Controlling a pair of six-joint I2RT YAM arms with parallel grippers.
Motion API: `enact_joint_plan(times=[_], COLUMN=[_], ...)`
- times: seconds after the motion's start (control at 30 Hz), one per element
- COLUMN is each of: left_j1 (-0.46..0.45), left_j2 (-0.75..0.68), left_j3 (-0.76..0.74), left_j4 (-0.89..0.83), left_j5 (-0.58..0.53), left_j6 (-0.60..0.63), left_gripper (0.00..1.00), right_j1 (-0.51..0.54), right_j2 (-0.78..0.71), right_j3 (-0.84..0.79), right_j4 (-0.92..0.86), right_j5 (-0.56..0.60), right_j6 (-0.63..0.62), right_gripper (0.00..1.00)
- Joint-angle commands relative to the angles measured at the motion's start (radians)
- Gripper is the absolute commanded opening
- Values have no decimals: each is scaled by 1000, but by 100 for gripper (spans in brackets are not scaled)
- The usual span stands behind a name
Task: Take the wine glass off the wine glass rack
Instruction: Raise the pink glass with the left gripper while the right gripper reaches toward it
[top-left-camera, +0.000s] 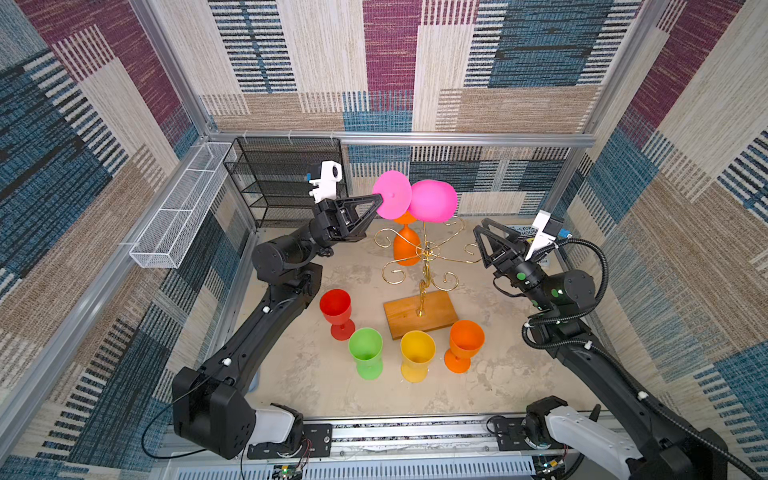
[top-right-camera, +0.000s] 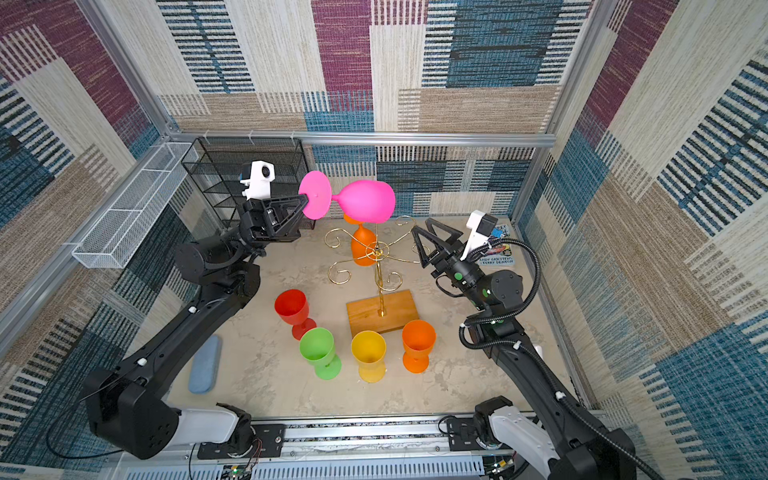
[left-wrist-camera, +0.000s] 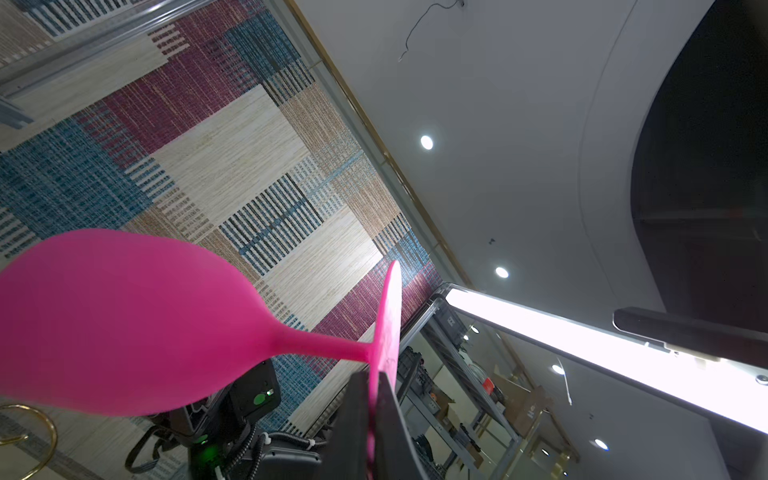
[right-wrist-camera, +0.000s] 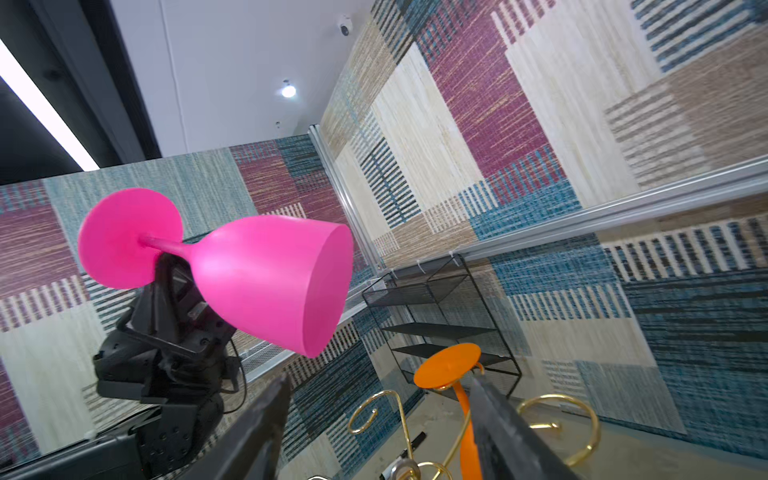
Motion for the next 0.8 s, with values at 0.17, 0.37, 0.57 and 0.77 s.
enact_joint_plan(times=[0.17, 0.37, 0.57, 0.77], left_j1=[-50, -55, -69, -79], left_j2=[47, 67, 89, 101], left_j3=[-29, -27, -10, -8], left_j4=[129, 129, 130, 132], left_j5=[-43, -47, -52, -73], left_j6=[-60, -70, -78, -92], left_gripper=[0, 0, 0, 0], right_j1=[-43, -42, -43, -45], right_j2=[188, 242, 280, 318], right_j3=[85, 117, 158, 175], right_j4=[468, 519, 508, 576], right_j5=[-304, -365, -397, -426], right_j6=[253, 283, 289, 338], right_gripper=[69, 68, 66, 51])
